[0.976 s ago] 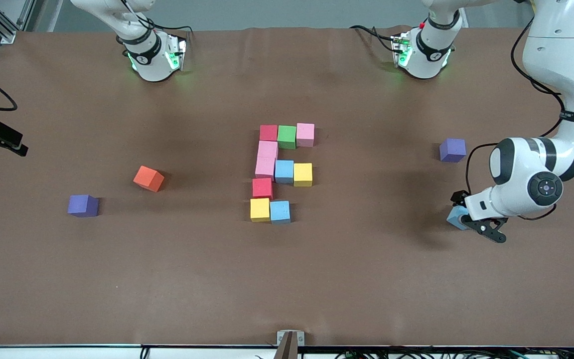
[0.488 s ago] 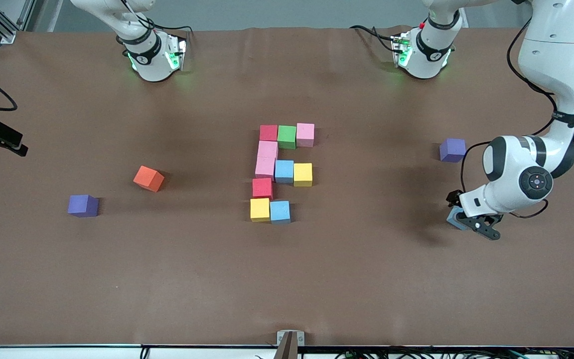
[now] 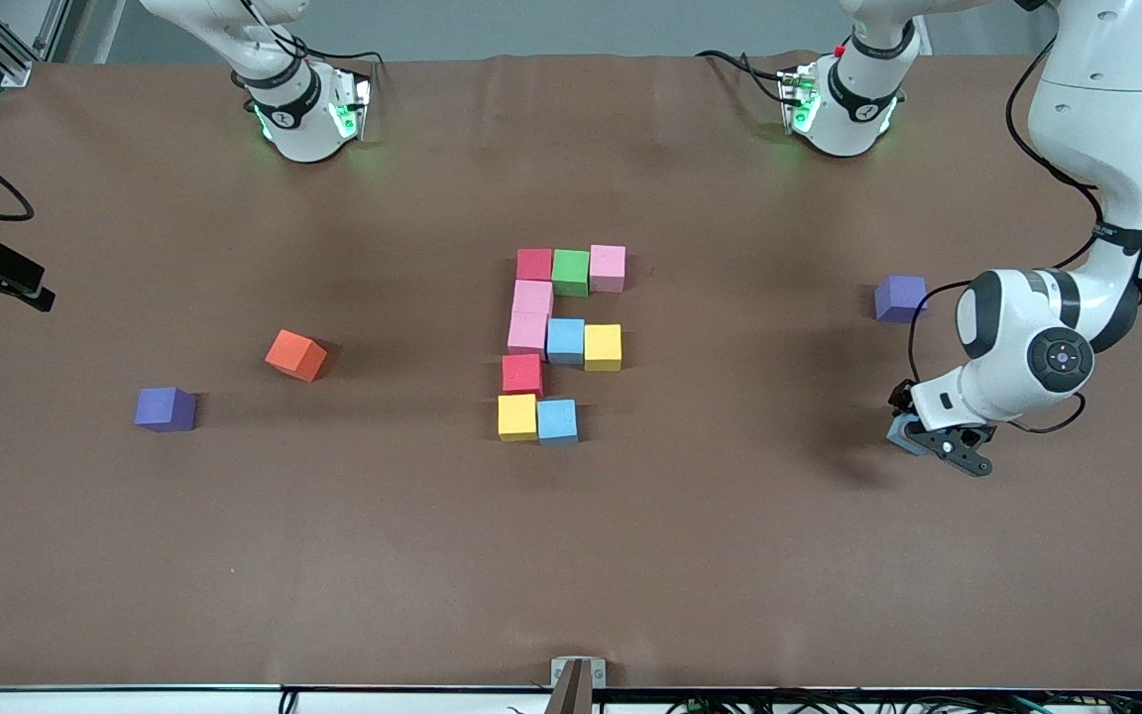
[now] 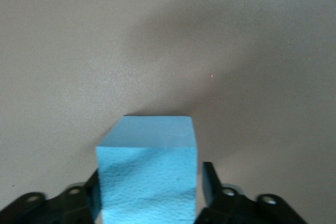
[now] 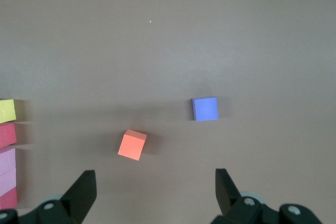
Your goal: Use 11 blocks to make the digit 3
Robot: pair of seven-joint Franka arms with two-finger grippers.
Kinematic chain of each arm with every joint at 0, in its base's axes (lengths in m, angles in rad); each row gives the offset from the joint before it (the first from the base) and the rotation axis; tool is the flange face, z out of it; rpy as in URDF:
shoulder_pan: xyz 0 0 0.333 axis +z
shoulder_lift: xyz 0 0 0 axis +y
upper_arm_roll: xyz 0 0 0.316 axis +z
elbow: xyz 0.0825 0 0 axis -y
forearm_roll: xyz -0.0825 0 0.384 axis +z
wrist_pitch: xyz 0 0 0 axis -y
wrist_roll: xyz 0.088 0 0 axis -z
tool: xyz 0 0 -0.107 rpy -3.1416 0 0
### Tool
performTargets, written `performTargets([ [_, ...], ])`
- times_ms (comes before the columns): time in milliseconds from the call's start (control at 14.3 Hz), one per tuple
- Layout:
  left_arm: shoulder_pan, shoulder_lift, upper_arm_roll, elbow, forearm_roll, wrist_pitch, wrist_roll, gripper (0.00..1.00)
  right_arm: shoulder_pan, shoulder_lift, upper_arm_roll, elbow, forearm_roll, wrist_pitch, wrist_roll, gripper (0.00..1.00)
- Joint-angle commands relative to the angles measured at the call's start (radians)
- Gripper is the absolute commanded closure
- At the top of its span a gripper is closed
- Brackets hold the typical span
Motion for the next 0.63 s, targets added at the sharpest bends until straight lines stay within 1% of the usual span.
performTargets([
  [0,0.001,-0.004,-0.005,0.01,0.018,0.015,-0.015,0.69,-0.022,-0.023,0.019,-0.018,-0.006,0.006,0.011,0.0],
  [70,-0.008,-0.007,-0.005,0.022,0.02,0.013,-0.053,0.79,-0.021,-0.023,0.019,-0.018,-0.006,0.006,0.011,0.0],
  [139,-0.024,-0.016,-0.007,0.028,0.02,0.009,-0.119,0.87,-0.021,-0.023,0.019,-0.016,-0.006,0.008,0.011,0.0],
  [418,-0.09,-0.02,-0.008,0.097,0.018,0.0,-0.326,0.88,-0.022,-0.021,0.019,-0.016,-0.005,0.009,0.011,0.0],
  [558,-0.111,-0.03,-0.016,0.143,0.006,-0.036,-0.413,0.88,-0.022,-0.021,0.019,-0.016,-0.003,0.009,0.011,0.0],
])
